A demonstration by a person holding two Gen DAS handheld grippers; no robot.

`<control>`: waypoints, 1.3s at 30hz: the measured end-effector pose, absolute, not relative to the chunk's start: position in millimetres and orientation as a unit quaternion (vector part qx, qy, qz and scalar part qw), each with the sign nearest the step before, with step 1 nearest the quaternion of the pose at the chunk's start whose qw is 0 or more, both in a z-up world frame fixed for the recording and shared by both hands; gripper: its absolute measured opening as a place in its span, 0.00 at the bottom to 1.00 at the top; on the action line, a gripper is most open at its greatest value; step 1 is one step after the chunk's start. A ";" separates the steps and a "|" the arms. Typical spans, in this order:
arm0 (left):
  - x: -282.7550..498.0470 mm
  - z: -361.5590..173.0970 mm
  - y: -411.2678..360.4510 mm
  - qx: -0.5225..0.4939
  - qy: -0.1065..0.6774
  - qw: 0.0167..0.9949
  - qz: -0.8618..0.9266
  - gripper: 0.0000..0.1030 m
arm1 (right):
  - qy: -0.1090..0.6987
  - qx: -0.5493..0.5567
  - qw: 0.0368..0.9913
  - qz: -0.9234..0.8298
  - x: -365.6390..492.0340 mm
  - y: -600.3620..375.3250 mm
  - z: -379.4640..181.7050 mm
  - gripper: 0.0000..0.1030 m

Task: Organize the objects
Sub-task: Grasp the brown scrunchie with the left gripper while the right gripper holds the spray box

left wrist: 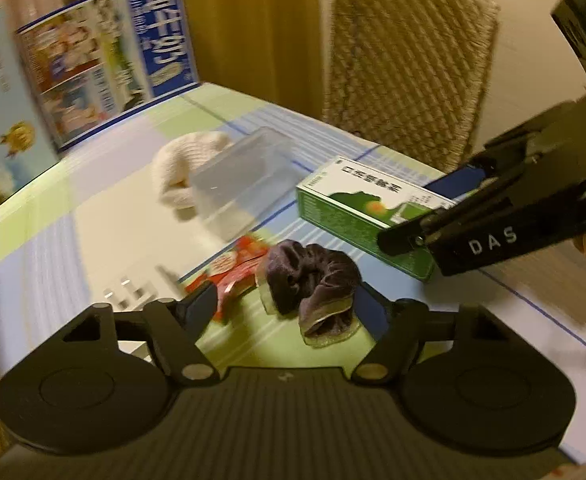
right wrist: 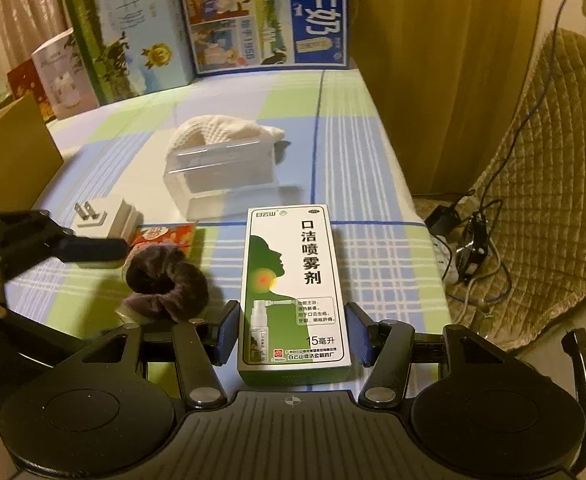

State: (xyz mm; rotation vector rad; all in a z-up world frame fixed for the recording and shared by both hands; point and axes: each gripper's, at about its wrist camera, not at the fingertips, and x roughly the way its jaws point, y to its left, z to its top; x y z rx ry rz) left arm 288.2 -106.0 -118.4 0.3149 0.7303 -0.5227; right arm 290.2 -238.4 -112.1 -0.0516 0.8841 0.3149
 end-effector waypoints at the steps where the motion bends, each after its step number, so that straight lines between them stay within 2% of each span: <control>1: 290.4 -120.6 -108.5 0.155 0.352 0.887 -0.257 0.66 | 0.426 -0.023 0.892 0.151 290.4 -238.7 -112.1 0.51; 3: 293.6 -124.4 -113.0 0.159 0.353 0.882 -0.268 0.59 | 0.426 -0.022 0.892 0.151 289.8 -239.3 -111.9 0.51; 5: 294.9 -126.1 -117.2 0.159 0.355 0.880 -0.274 0.41 | 0.426 -0.022 0.892 0.151 289.8 -239.4 -112.1 0.51; 8: 291.5 -125.8 -121.9 0.158 0.353 0.879 -0.277 0.28 | 0.426 -0.024 0.892 0.150 289.4 -239.0 -112.1 0.51; 11: 286.1 -123.2 -119.7 0.146 0.358 0.882 -0.269 0.21 | 0.429 -0.029 0.890 0.151 285.9 -236.4 -111.8 0.51; 19: 248.9 -108.7 -92.4 0.101 0.380 0.895 -0.213 0.18 | 0.429 -0.048 0.881 0.192 268.8 -216.8 -116.3 0.52; 25: 227.4 -105.5 -69.5 0.068 0.387 0.902 -0.177 0.18 | 0.419 -0.052 0.888 0.185 279.3 -206.1 -122.6 0.63; 27: 226.1 -106.5 -65.5 0.061 0.391 0.902 -0.172 0.18 | 0.419 -0.054 0.889 0.178 283.4 -202.3 -125.3 0.64; 32: 226.1 -108.2 -62.8 0.051 0.395 0.903 -0.163 0.18 | 0.425 -0.053 0.888 0.165 288.7 -197.0 -131.0 0.63; 34: 226.7 -107.6 -60.8 0.044 0.394 0.904 -0.159 0.18 | 0.424 -0.050 0.891 0.156 288.9 -196.9 -130.4 0.53; 39: 223.2 -106.1 -57.6 0.034 0.398 0.903 -0.154 0.18 | 0.431 -0.050 0.889 0.146 279.4 -192.8 -125.1 0.51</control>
